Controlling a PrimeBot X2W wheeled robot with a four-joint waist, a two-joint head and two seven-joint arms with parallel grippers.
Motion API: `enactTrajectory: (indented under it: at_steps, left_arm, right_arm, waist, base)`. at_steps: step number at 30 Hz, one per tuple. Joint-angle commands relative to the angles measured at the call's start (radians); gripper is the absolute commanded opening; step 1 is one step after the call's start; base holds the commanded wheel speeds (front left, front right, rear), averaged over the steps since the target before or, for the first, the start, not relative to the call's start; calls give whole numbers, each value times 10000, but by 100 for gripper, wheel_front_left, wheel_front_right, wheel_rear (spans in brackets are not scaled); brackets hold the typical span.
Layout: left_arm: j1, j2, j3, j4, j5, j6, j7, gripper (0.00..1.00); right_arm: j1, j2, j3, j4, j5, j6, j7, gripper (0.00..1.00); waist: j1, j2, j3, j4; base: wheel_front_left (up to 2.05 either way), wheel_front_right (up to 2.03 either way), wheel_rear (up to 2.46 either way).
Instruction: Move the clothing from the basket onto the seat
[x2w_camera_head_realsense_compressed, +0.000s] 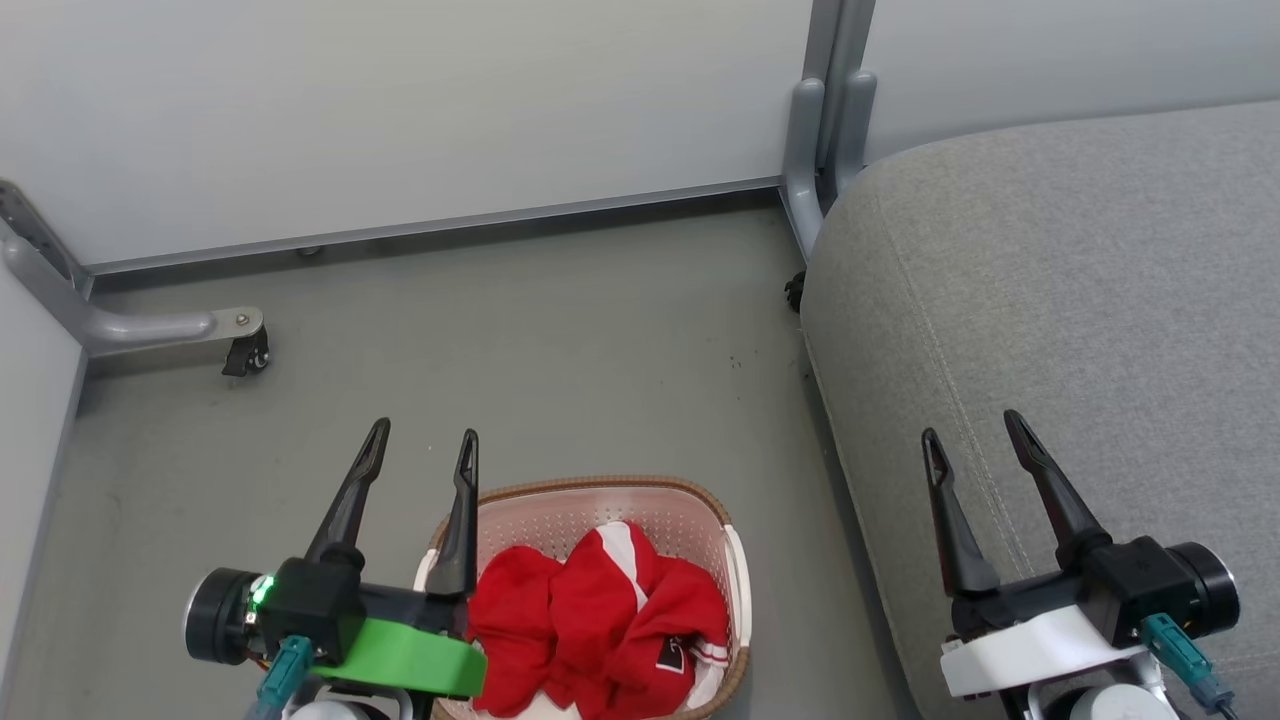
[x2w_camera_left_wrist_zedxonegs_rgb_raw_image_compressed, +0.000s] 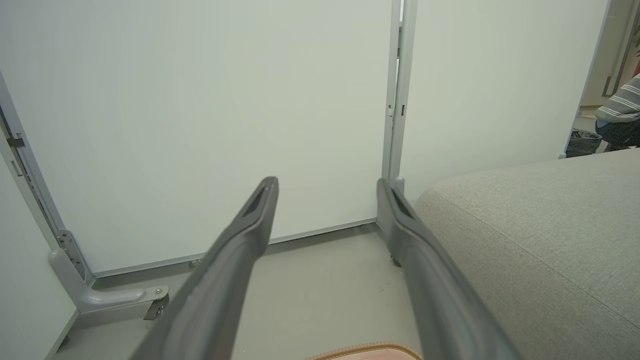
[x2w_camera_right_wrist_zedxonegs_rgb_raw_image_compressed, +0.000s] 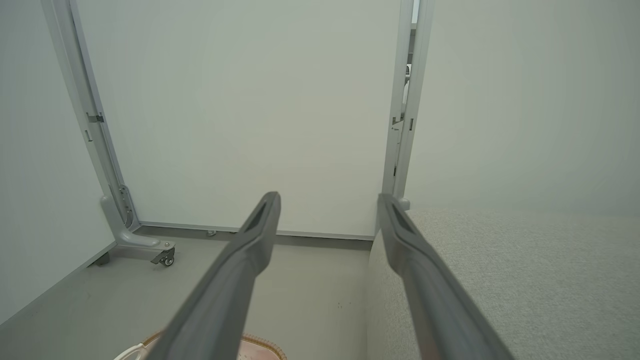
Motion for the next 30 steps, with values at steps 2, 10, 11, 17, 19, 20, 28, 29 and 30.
enactTrajectory:
  at_steps: [2,10,11,17,19,20,28,29,30]
  left_arm:
    - [188,61,34,33,-8,46,-9,100]
    - [165,61,45,97,-15,47,-7,100]
    - [155,61,46,100,-17,49,-8,100]
    - [137,61,28,184,-88,57,-7,100]
    - [164,61,16,235,-91,55,-7,100]
    - [168,61,19,267,-98,53,-7,100]
    - [-404,58,-30,589,-55,-35,-7,100]
    - [-486,60,-55,672,-243,-60,-7,100]
    - [-578,61,-72,740,-300,-82,-7,100]
  right_arm:
    - [22,-39,-15,37,-80,1,-45,100]
    - [20,-37,25,54,-73,1,-40,100]
    - [19,-37,31,59,-72,1,-40,100]
    - [26,-37,70,73,-83,1,-40,100]
    - [8,-37,68,56,-80,1,-40,100]
    - [-9,-37,69,36,-80,1,-40,100]
    - [-497,-37,42,-130,-101,1,-40,100]
    - [-587,-38,24,-150,-95,1,-40,100]
    - [-681,-38,13,-172,-90,1,-40,100]
  waist:
    - [0,-1,-7,3]
    - [0,-1,8,-21]
    - [0,-1,11,-25]
    - [0,-1,42,-52]
    - [0,-1,92,-69]
    - [0,-1,131,-78]
    - [0,-1,1125,-183]
    - [0,-1,1300,-201]
    - [0,-1,1506,-225]
  base:
    - [0,0,0]
    - [0,0,0]
    - [0,0,0]
    - [0,0,0]
    - [0,0,0]
    - [0,0,0]
    - [0,0,0]
    - [0,0,0]
    - [0,0,0]
